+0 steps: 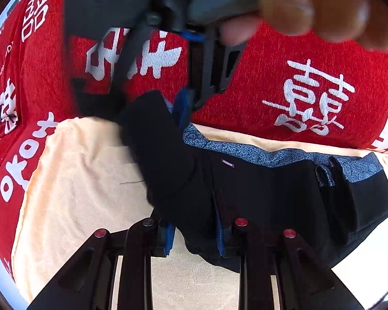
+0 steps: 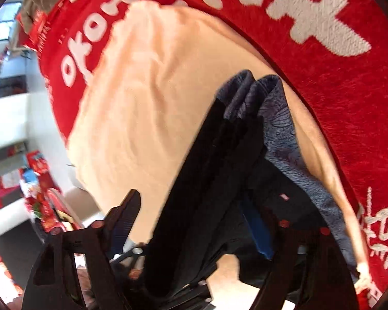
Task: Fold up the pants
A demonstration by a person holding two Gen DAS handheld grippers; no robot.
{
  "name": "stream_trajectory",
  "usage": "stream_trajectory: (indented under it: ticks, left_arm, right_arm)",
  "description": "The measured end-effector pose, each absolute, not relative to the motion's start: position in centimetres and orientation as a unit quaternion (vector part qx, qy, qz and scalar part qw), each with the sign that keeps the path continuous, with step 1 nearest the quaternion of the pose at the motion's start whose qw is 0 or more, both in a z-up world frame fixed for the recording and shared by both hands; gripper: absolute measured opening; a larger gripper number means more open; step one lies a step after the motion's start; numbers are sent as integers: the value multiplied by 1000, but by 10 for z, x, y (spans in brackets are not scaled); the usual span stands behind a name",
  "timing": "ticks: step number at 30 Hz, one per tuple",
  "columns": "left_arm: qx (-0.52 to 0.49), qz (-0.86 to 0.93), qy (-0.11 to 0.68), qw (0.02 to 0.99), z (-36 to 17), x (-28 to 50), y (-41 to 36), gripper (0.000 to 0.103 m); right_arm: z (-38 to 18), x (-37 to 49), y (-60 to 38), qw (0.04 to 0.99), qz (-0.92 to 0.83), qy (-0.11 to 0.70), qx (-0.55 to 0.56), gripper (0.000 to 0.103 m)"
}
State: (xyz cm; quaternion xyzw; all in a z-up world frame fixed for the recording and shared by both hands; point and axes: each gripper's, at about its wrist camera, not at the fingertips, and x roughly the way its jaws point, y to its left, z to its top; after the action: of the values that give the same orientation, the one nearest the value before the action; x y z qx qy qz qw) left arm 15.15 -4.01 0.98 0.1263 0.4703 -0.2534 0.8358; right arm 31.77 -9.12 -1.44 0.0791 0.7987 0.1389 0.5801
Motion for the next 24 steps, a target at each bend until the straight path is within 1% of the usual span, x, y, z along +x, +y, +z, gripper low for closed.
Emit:
stream_trajectory:
  ticks: [2, 4, 10, 15, 19, 24]
  left_arm:
    - [121, -258, 468, 836, 13, 150, -43, 26]
    - [120, -269, 460, 838, 21, 145, -50, 26]
    - [100, -315, 439, 836, 63, 120, -74, 26]
    - [124, -369, 415, 822, 96, 84, -112, 27]
    - [148, -412, 409, 800, 110, 52, -152, 26]
    - [194, -452, 400, 773, 112, 4, -203, 26]
  right_arm:
    - [-8, 308, -105, 600, 136, 782, 100, 19]
    - [5, 297, -121, 621, 134, 762, 125, 18]
    - [58, 248, -184, 672, 156, 689, 225, 18]
    - [95, 186, -243, 708, 156, 614, 312, 18]
    - [105, 130, -289, 729, 143, 559, 370, 18]
    - [106, 56, -341, 744, 119, 514, 410, 18]
